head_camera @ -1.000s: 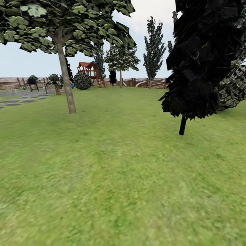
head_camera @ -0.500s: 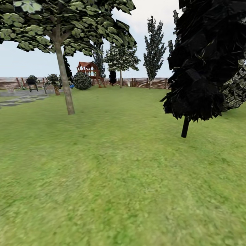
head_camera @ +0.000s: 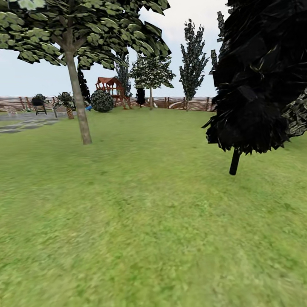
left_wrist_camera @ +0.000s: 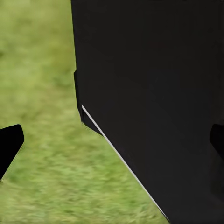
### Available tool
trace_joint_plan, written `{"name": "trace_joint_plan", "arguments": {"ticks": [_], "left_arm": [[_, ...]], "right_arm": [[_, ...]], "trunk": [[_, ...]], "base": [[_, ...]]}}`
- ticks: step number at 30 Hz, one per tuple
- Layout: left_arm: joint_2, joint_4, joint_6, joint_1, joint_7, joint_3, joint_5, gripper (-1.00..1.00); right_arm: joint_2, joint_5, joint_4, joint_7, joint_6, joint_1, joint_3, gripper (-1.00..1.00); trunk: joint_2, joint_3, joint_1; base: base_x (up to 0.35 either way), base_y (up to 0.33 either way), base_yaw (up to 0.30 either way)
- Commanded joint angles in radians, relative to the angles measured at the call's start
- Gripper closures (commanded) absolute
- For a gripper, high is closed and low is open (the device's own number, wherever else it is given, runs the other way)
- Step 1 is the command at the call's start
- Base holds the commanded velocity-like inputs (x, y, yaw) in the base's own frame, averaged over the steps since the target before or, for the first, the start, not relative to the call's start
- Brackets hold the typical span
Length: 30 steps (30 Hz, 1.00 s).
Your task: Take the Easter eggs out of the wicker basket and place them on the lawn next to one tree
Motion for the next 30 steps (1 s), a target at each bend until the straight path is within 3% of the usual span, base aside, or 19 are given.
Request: {"name": "trace_joint_plan", "arguments": {"ticks": [1,16,30], "left_arm": [[0.000,-0.001,0.000,0.000,0.000,0.000,0.000,-1.00],[0.000,0.000,0.001,0.000,0.000,0.000,-0.003,-1.00],[0.000,-0.001,0.001,0.000,0.000,0.000,-0.001,-1.00]], "right_arm": [[0.000,0.004,0.002,-0.004,0.000,-0.001,0.001,-1.00],[0.000,0.003,0.002,-0.004,0.000,-0.001,0.001,-1.00],[0.000,0.004,0.002,-0.004,0.001,-0.001,0.001,-1.00]], "trunk": [[0.000,-0.001,0.001],[0.000,-0.001,0.001],[0.000,-0.001,0.001]], "base": [[0.335,0.000,0.167],[0.335,0.000,0.246],[0.335,0.000,0.026]]}}
